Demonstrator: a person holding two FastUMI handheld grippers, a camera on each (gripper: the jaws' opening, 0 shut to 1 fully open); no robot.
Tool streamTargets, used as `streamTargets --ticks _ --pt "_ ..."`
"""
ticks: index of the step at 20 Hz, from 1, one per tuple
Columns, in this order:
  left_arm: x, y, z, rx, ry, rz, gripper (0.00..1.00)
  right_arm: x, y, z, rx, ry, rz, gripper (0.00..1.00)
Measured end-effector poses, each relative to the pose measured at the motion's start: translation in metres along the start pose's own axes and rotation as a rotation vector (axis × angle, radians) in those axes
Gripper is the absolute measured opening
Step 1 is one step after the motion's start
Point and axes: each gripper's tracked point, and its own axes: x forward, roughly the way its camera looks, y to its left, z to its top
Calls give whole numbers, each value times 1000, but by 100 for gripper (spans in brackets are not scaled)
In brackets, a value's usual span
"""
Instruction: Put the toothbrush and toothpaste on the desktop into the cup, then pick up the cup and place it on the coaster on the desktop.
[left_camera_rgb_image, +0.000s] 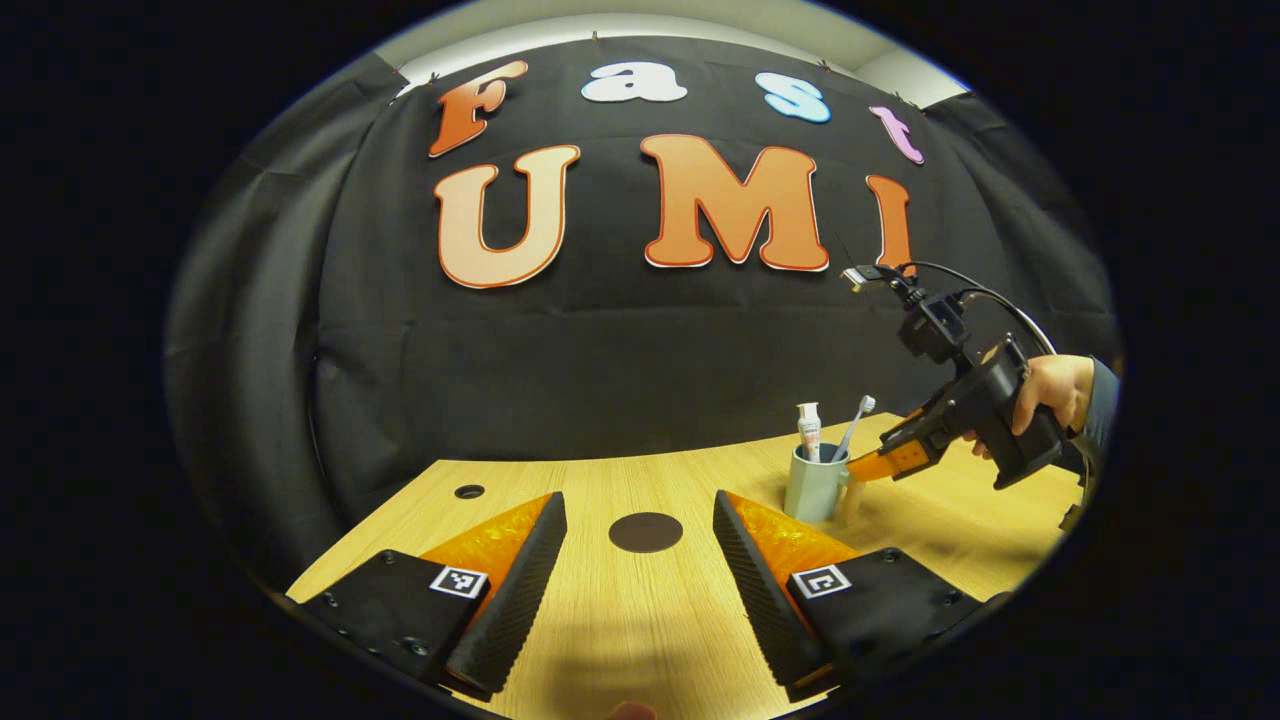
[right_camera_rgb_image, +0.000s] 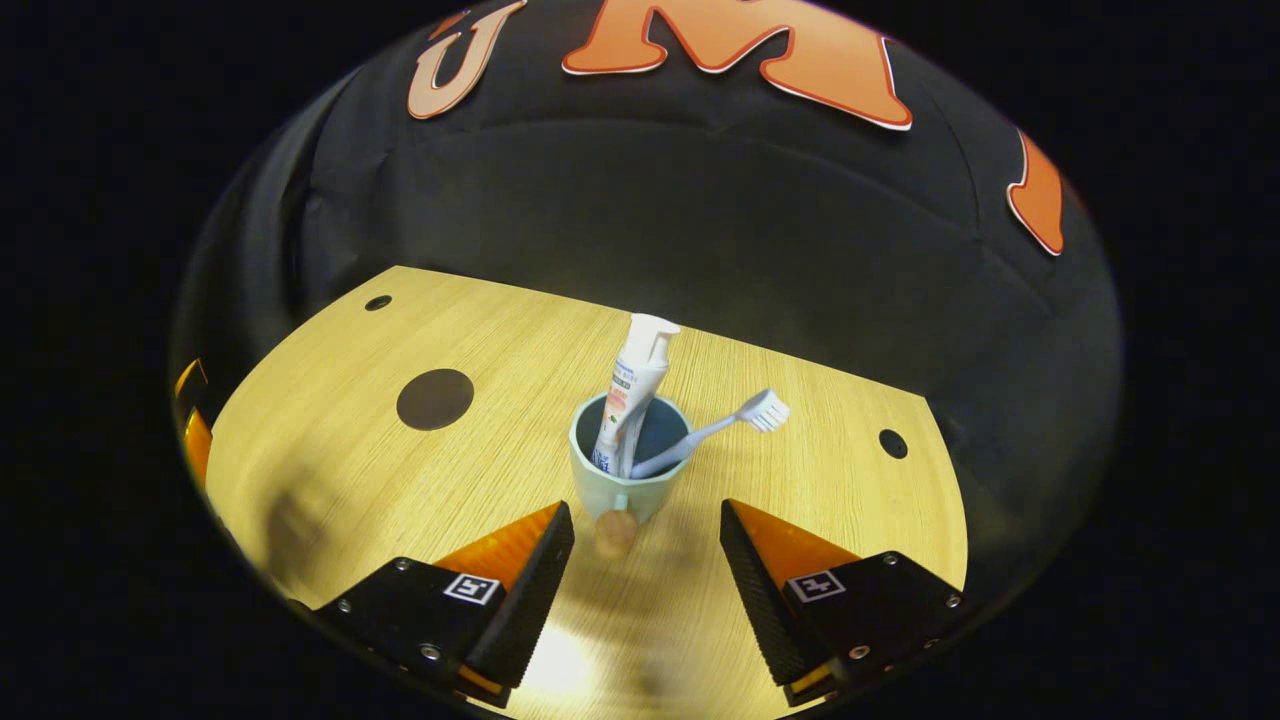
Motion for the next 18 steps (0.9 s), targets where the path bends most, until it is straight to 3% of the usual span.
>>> streamTargets --ticks 4,10,18 --pt "-8 8 -7 -21 14 11 95 16 15 -13 23 140 48 86" --pt "-26 23 -17 -64 18 45 95 40 16 -25 89 269 31 82" --pt "-32 29 -30 -80 36 67 95 57 15 -29 90 335 -13 55"
